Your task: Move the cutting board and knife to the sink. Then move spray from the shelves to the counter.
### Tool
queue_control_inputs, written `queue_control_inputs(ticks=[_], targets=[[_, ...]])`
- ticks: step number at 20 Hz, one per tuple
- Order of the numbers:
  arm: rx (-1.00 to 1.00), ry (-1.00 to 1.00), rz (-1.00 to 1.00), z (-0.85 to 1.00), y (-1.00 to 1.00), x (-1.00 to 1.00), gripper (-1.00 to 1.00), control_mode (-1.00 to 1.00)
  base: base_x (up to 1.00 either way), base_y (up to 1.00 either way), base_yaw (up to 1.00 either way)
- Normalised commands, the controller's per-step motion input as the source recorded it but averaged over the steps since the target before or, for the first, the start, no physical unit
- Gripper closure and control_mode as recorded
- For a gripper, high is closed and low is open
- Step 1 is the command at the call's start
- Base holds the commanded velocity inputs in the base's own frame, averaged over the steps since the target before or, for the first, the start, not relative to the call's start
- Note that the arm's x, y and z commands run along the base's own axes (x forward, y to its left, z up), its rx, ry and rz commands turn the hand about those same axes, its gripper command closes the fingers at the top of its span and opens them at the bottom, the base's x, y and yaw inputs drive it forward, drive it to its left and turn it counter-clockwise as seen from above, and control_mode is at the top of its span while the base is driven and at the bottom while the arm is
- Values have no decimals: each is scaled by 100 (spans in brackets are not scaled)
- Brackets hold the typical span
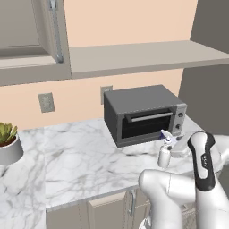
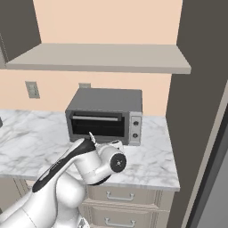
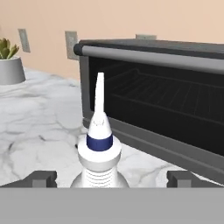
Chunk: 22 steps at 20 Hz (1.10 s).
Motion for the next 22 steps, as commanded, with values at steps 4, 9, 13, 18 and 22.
queue_control_inputs(ticks=[4, 9, 13, 18, 22], targets=[[0, 6, -13, 28, 0, -29, -100, -100, 0, 0, 0], [0, 15, -22, 31, 2, -29, -100, -100, 0, 0, 0], [0, 24, -22, 31, 10, -24, -100, -100, 0, 0, 0], [3, 20, -16, 29, 17, -29, -100, -100, 0, 0, 0], [5, 21, -14, 26, 18, -31, -100, -100, 0, 0, 0]])
